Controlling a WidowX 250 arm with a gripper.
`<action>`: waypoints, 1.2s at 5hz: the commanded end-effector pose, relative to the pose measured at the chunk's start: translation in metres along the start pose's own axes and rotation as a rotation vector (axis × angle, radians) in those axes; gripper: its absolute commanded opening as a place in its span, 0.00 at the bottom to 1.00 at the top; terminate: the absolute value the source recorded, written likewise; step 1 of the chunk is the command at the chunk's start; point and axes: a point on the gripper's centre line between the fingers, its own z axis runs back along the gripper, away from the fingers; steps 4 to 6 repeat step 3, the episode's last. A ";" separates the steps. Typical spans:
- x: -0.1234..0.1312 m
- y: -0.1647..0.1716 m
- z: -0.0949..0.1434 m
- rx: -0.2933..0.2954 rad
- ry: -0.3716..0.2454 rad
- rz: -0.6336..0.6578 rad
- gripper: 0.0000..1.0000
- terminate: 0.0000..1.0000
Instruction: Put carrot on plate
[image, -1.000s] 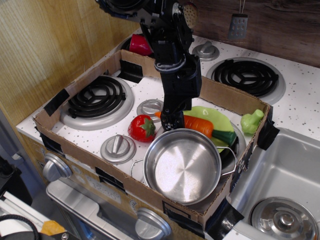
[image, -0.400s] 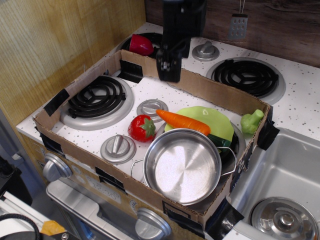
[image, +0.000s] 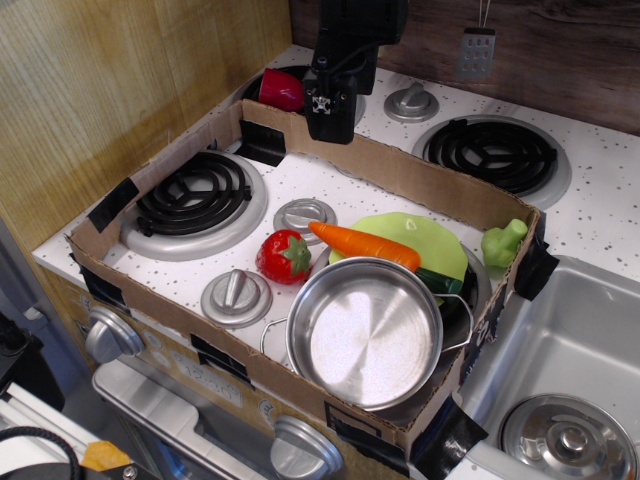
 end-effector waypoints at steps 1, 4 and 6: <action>-0.002 -0.006 0.015 0.073 -0.030 -0.009 1.00 0.00; -0.002 -0.006 0.015 0.073 -0.030 -0.009 1.00 1.00; -0.002 -0.006 0.015 0.073 -0.030 -0.009 1.00 1.00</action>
